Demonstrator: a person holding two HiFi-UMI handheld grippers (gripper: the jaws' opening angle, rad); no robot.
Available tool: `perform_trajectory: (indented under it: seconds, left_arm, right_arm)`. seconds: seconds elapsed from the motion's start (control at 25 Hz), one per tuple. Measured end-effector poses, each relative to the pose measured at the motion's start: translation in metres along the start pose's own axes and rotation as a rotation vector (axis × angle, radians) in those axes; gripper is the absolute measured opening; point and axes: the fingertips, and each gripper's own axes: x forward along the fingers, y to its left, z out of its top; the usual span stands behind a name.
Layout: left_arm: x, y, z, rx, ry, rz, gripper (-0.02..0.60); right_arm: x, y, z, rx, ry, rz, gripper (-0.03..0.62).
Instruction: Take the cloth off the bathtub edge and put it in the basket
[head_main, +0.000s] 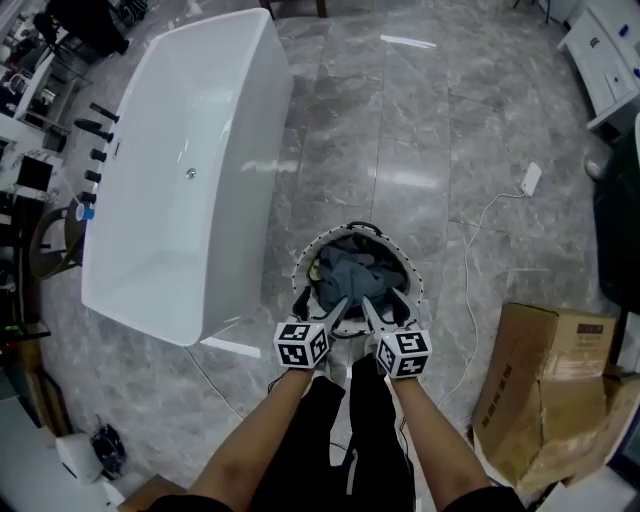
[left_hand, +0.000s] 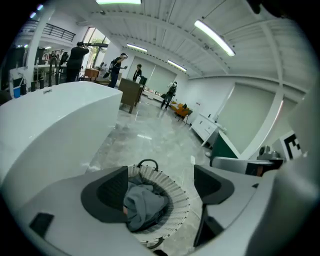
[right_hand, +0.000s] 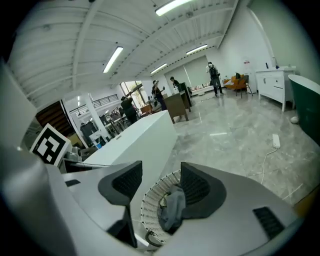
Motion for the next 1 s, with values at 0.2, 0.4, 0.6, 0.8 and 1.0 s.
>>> perform_trajectory:
  seconds: [0.2,0.4,0.6,0.8,1.0]
  left_arm:
    - [-0.069,-0.056,0.052,-0.026,-0.166,-0.081,0.345]
    - [-0.154,-0.088,0.103,-0.040,-0.326,-0.095,0.059]
    - [-0.227,-0.134,0.119,0.056,-0.345,-0.144,0.015]
    - [-0.292,-0.169,0.129,0.202,-0.313,-0.185,0.015]
    - [-0.345,-0.172,0.142,0.232,-0.328,-0.109,0.015]
  right_arm:
    - [-0.065,0.029,0.043,0.007,-0.095,-0.010,0.238]
    - [-0.129,0.068,0.078,0.004,-0.172,-0.026,0.148]
    - [-0.202,0.115,0.105,-0.040,-0.219,-0.005,0.052]
    - [-0.268,0.167,0.144,-0.098,-0.302,-0.024,0.051]
    - [-0.317,0.213,0.173,-0.168,-0.350,-0.064,0.044]
